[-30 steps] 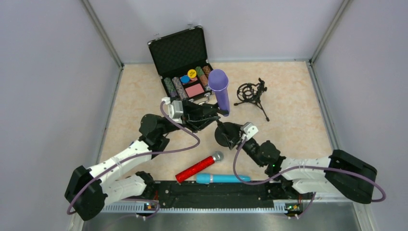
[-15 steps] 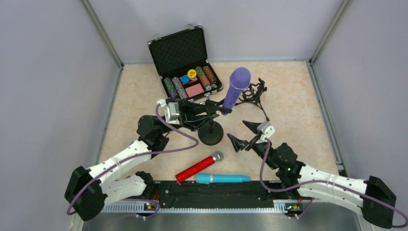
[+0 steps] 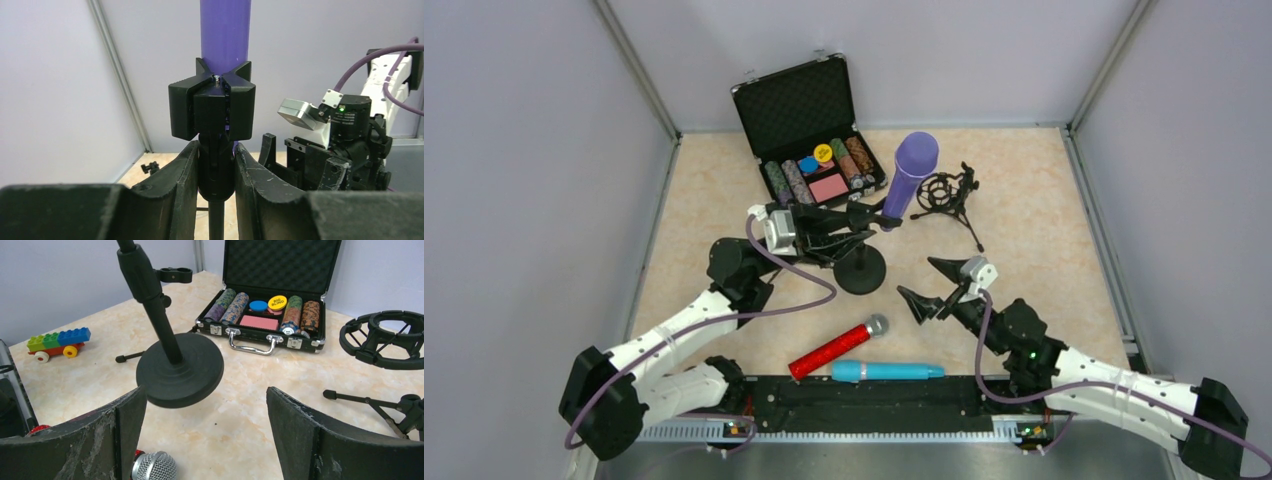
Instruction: Attach the microphones to the stand
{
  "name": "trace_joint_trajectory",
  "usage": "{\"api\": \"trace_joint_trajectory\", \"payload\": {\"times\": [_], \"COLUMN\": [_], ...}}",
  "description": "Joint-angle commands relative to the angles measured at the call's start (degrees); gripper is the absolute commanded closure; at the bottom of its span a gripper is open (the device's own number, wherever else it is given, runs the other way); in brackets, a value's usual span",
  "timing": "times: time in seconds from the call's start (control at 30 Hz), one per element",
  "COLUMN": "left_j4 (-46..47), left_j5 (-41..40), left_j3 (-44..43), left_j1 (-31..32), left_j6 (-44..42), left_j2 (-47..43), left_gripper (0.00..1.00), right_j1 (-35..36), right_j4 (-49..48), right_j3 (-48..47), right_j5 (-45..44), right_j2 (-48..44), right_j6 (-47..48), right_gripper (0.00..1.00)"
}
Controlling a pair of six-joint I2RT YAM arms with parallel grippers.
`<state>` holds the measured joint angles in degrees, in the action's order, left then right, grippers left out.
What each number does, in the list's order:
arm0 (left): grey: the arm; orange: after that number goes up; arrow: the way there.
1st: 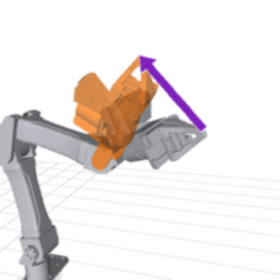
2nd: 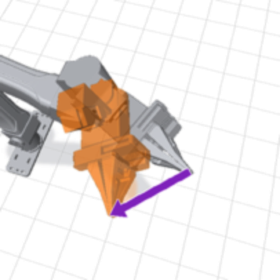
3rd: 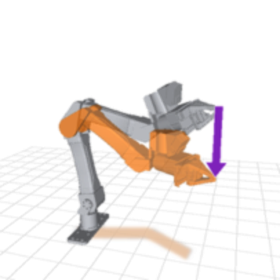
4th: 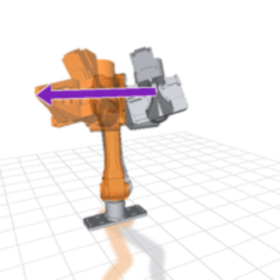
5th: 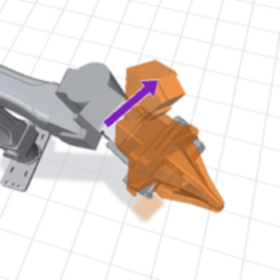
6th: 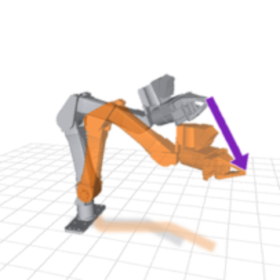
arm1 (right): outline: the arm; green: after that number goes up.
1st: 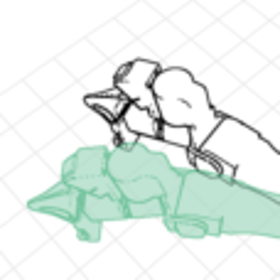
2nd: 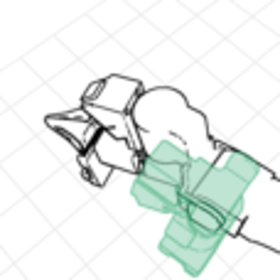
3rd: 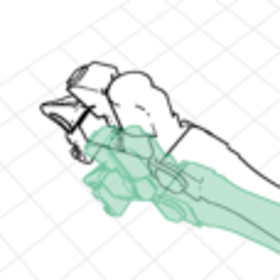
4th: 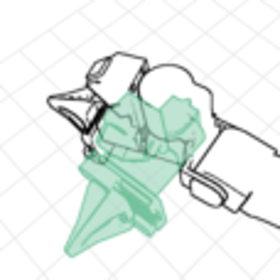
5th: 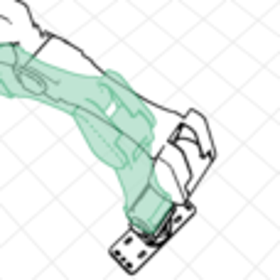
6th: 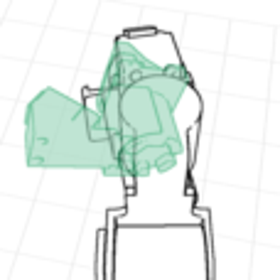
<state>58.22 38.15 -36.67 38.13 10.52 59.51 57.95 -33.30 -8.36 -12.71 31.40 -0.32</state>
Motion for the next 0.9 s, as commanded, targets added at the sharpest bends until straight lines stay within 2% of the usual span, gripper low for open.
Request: {"api": "trace_joint_trajectory", "payload": {"times": [0.0, 0.27, 0.47, 0.87], "left_j4": [4.5, 6.0, 7.5, 12.8], "left_j5": [-2.7, -4.1, -6.3, -10.3], "left_j3": [-3.9, -4.4, -5.5, -12.0], "left_j1": [-1.9, -4.1, -4.4, -5.1], "left_j6": [-2.0, -0.5, -0.1, 1.9], "left_j2": [-2.3, 1.2, 5.8, 18.7], "left_gripper": [1.0, 1.0, 1.0, 1.0], "right_j1": [-0.5, -0.5, -0.5, -0.5], "right_j4": [0.7, 2.9, 13.9, 26.2], "right_j3": [-1.6, -2.2, -7.2, -10.7], "right_j5": [0.4, -0.7, -3.5, -9.0], "right_j2": [-0.2, -0.8, -3.2, -18.4], "right_j6": [-1.6, -2.7, -5.0, -12.1], "right_gripper": [0.13, 0.13, 0.13, 0.12]}}
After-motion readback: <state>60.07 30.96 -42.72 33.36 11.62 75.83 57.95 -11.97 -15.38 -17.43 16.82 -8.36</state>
